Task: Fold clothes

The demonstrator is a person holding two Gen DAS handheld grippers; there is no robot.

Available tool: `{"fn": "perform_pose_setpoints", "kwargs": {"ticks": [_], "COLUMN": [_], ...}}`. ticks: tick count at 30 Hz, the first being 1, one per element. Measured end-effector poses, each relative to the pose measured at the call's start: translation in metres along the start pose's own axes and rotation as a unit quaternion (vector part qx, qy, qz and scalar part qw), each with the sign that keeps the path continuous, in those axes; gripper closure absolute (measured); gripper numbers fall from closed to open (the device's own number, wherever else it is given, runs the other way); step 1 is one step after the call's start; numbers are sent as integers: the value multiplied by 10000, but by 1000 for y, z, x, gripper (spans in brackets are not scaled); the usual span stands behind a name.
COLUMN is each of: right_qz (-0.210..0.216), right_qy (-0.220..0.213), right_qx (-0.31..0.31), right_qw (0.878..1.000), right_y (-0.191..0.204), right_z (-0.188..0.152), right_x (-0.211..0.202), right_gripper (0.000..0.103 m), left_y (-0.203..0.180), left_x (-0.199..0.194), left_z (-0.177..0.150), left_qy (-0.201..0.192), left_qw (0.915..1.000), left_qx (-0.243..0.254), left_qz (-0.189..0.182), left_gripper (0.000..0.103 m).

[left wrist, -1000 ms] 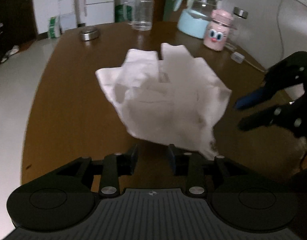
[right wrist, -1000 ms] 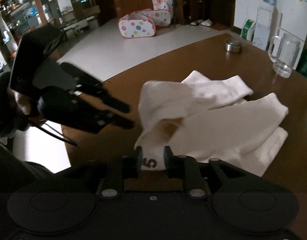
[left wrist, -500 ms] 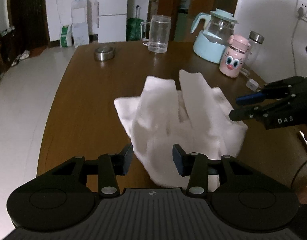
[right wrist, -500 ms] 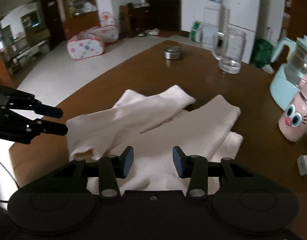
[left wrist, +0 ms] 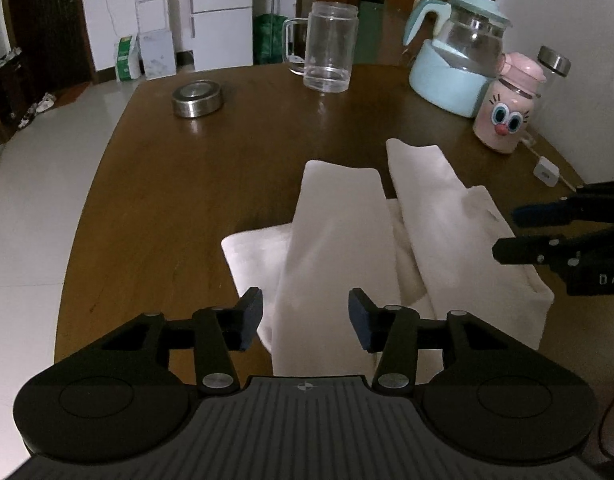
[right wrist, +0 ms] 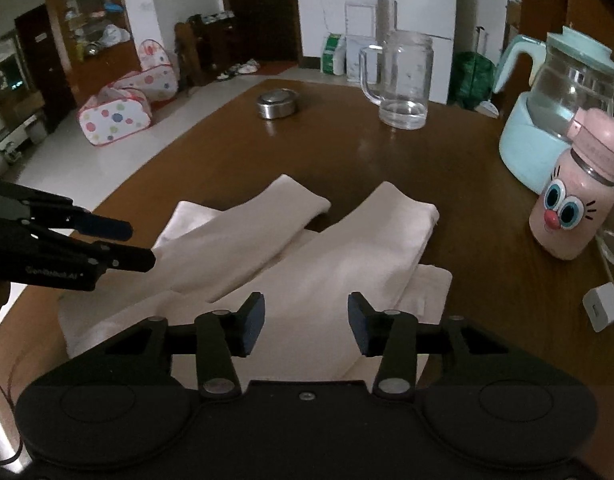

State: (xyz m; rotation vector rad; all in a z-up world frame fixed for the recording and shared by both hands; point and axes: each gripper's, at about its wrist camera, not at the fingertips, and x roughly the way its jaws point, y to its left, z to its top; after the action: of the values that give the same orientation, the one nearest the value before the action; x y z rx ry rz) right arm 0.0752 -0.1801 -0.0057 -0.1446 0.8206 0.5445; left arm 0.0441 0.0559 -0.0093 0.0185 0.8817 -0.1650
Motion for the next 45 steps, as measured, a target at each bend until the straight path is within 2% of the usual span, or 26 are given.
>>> {"fn": "perform_pose_setpoints", "kwargs": {"ticks": [4, 10, 22, 39, 45], "right_qz": [-51, -101, -145, -201, -197], "right_qy": [16, -7, 50, 53, 162], "right_qx": [151, 276, 397, 489, 514], "right_qw": [9999, 9996, 9991, 9986, 9984], "right_y": [-2, -1, -4, -9, -11], "right_z": [3, 9, 16, 29, 24], "right_x": [6, 13, 20, 31, 38], "right_gripper": [39, 34, 31, 31, 31], "left_y": [1, 1, 2, 3, 1], "left_x": [13, 31, 55, 69, 71], "left_z": [8, 19, 27, 34, 32], "left_qy": [48, 120, 266, 359, 306], "left_qw": [10000, 9999, 9996, 9993, 9993], "left_qx": [-17, 51, 81, 114, 209], "left_qz": [-22, -23, -62, -24, -16], "left_gripper": [52, 49, 46, 46, 46]}}
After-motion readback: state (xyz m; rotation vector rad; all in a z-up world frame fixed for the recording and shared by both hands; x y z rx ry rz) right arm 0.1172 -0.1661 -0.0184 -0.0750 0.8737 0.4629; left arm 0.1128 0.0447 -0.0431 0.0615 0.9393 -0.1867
